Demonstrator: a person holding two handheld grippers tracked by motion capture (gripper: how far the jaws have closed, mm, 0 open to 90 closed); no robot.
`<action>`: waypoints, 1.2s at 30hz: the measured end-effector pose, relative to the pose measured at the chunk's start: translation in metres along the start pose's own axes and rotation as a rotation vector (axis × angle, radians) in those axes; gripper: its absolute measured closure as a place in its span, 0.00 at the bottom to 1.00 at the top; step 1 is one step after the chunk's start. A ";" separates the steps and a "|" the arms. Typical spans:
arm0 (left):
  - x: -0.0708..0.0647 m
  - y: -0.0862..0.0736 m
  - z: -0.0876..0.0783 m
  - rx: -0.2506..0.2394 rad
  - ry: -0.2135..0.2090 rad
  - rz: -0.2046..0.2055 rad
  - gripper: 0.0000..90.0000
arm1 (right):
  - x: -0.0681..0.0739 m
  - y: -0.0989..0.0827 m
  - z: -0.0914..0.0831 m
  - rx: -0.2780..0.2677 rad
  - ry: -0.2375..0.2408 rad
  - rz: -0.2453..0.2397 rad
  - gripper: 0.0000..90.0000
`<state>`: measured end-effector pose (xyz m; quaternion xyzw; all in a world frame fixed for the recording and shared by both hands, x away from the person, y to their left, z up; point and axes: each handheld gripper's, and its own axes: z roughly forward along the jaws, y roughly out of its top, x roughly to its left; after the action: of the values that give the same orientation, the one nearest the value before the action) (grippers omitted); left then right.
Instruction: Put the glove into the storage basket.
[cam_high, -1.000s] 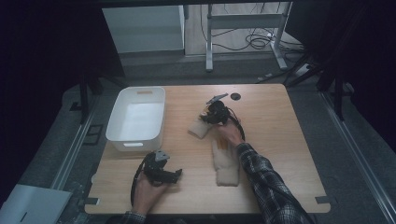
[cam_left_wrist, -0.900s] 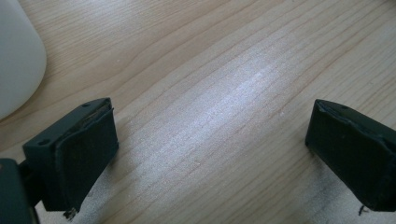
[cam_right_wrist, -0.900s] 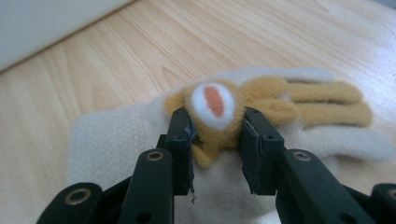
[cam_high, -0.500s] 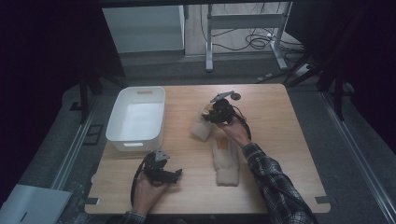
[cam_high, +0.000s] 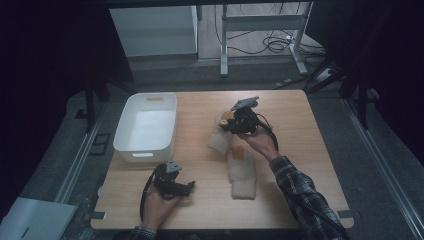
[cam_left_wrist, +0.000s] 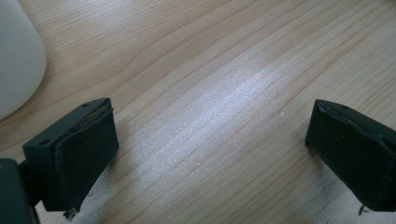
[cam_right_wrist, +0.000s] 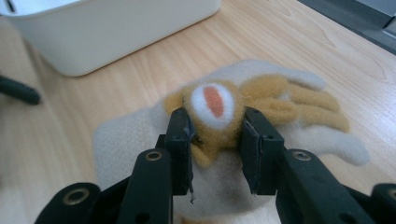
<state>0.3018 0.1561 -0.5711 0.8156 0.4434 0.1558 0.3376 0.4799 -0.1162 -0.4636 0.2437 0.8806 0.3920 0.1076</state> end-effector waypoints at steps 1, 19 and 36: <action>0.000 0.000 0.000 0.000 0.000 0.000 0.02 | 0.001 -0.001 -0.003 0.000 0.006 -0.005 0.73; 0.000 0.000 0.000 0.000 0.000 -0.001 0.02 | 0.019 -0.025 -0.059 0.007 0.119 -0.045 0.73; 0.000 0.000 0.000 -0.004 0.002 -0.004 0.03 | 0.049 -0.066 -0.092 0.073 0.196 -0.105 0.73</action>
<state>0.3018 0.1559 -0.5711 0.8139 0.4448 0.1570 0.3392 0.3799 -0.1873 -0.4505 0.1615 0.9122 0.3753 0.0324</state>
